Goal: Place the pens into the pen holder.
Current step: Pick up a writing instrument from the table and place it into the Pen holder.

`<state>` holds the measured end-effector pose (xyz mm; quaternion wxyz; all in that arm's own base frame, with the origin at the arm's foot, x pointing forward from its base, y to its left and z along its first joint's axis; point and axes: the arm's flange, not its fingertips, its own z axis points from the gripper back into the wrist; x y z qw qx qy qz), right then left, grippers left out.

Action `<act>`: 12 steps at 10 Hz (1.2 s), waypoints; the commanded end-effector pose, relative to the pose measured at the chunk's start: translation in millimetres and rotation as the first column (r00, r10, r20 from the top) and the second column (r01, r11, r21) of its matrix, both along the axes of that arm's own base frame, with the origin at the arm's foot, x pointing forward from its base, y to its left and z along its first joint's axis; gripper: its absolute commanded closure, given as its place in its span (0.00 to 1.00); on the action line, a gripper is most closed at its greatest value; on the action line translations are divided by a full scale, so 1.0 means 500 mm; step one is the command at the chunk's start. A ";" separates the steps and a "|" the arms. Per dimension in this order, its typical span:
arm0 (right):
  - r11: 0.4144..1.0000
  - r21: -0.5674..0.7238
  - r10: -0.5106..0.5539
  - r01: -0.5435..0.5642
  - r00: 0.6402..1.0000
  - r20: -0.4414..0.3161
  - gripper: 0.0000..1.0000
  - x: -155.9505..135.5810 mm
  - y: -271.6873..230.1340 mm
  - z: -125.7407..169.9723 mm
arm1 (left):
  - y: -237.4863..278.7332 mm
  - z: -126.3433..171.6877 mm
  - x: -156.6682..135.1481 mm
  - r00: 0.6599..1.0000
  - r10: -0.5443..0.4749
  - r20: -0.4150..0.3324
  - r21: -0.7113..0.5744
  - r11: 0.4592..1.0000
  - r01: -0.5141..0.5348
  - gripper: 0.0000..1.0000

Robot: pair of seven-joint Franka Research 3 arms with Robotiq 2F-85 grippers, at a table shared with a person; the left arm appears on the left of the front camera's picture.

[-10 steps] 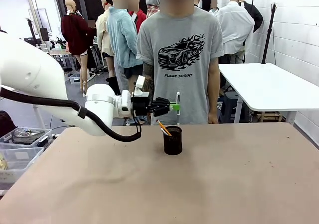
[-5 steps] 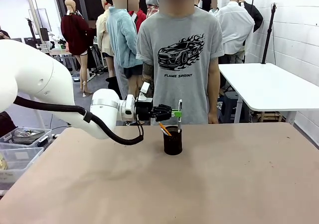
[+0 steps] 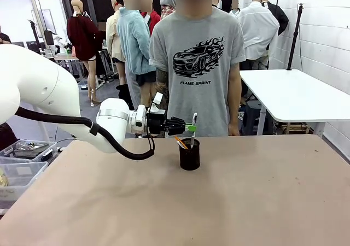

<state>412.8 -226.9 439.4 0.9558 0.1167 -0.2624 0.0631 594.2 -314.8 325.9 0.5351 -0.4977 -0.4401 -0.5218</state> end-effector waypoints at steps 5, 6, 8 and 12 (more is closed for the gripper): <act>1.000 -0.010 0.011 -0.011 1.000 0.001 0.22 -0.002 0.000 -0.004 | -0.005 -0.002 0.004 1.000 -0.020 -0.009 0.043 0.999 0.020 0.58; 1.000 -0.010 0.011 -0.011 1.000 0.001 0.22 -0.002 0.000 -0.004 | -0.006 -0.001 0.004 1.000 -0.021 -0.006 0.044 0.999 0.021 0.58; 1.000 -0.010 0.011 -0.011 1.000 0.001 0.22 -0.002 0.000 -0.004 | -0.003 0.003 0.004 1.000 -0.011 0.002 0.047 0.999 0.011 0.58; 1.000 -0.010 0.011 -0.011 1.000 0.001 0.22 -0.002 0.000 -0.004 | 0.093 0.158 -0.002 0.980 0.143 0.140 0.137 0.977 -0.162 0.58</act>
